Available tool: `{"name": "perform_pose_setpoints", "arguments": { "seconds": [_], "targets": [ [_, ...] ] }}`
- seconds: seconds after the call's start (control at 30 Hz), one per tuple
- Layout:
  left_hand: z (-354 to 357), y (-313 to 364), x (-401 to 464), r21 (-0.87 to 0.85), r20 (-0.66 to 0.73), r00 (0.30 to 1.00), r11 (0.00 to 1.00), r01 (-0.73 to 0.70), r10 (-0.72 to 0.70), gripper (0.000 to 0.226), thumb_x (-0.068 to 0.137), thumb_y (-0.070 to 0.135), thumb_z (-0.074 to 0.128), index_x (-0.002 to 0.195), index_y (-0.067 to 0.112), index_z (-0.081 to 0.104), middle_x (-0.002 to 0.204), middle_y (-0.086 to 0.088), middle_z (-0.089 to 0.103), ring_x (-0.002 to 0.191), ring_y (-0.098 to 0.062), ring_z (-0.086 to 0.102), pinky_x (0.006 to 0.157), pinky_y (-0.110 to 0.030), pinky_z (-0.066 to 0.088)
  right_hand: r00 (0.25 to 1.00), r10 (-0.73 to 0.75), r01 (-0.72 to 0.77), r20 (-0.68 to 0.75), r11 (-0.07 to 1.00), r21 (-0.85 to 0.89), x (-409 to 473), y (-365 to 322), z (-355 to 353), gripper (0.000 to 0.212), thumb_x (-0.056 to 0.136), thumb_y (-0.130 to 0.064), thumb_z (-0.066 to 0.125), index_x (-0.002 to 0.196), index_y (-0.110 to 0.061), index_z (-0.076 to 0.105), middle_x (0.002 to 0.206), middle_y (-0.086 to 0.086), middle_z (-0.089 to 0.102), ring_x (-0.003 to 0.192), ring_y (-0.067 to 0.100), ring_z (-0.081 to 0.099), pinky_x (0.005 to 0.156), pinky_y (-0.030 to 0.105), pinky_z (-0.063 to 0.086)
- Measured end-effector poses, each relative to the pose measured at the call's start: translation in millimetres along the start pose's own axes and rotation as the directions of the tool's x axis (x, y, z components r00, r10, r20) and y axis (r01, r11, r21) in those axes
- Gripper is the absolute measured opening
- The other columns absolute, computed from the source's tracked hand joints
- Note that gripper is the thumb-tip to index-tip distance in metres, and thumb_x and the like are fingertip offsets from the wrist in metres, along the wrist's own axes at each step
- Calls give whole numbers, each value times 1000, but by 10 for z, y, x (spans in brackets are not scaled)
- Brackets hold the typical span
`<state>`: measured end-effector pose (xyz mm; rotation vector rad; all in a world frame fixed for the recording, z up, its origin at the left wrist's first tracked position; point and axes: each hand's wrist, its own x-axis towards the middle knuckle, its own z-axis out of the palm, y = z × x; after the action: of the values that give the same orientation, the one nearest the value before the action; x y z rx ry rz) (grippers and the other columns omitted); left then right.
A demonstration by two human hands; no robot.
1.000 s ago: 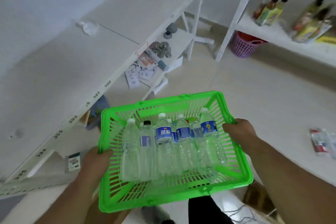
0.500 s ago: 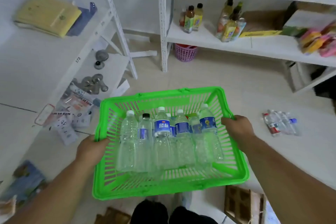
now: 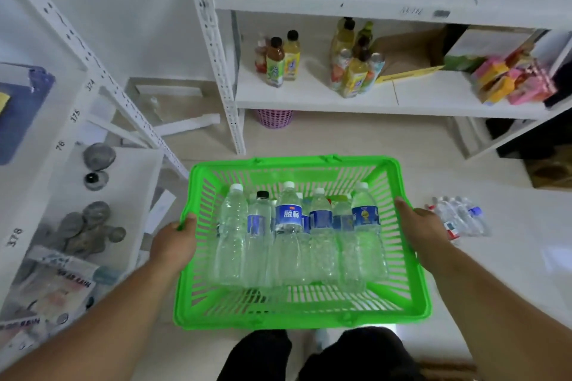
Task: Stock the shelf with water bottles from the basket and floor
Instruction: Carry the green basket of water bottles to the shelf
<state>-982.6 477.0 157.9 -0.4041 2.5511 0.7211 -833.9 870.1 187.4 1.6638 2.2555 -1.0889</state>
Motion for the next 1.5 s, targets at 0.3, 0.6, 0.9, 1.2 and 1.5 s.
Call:
{"name": "perform_pose_setpoints", "arguments": {
  "seconds": [0.3, 0.6, 0.9, 1.2, 1.5],
  "targets": [
    [152, 1025, 1138, 115, 56, 998, 993, -38, 31, 55, 102, 47, 30, 82, 3, 57, 83, -18, 54, 79, -33, 50, 71, -35, 37, 996, 75, -78, 48, 995, 56, 1139, -701, 181, 61, 94, -60, 51, 89, -2, 69, 83, 17, 66, 74, 30, 63, 74, 38, 51],
    [1005, 1499, 2352, 127, 70, 997, 991, 31, -40, 61, 101, 52, 32, 89, 2, 65, 83, -19, 62, 84, -37, 61, 78, -42, 50, 988, 104, -107, 113, 994, 25, 2686, -946, 912, 62, 93, -63, 49, 89, -5, 69, 80, 14, 65, 75, 31, 63, 71, 36, 50],
    [2429, 1210, 3882, 154, -1, 999, 987, 32, -32, 63, 101, 51, 33, 92, -2, 66, 92, -26, 63, 89, -41, 61, 77, -41, 48, 991, 117, -118, 67, 993, 11, 4213, -655, 2358, 65, 90, -66, 52, 83, -3, 67, 86, 22, 68, 80, 37, 65, 78, 46, 54],
    [3447, 948, 4960, 161, -28, 998, 985, 60, -56, 60, 100, 52, 34, 89, 0, 63, 85, -24, 58, 81, -40, 57, 69, -37, 41, 989, 121, -115, 87, 991, -71, 5281, -373, 3440, 63, 92, -68, 45, 81, -7, 60, 77, 14, 56, 79, 32, 56, 74, 40, 45],
    [3920, 816, 5449, 177, -20, 996, 980, 88, -86, 63, 100, 53, 31, 92, -1, 62, 85, -21, 55, 79, -37, 51, 71, -39, 42, 982, 167, -155, 86, 979, -129, 5714, -334, 3919, 63, 92, -70, 42, 95, -9, 60, 92, 18, 60, 91, 37, 60, 82, 43, 48]
  ]
}}
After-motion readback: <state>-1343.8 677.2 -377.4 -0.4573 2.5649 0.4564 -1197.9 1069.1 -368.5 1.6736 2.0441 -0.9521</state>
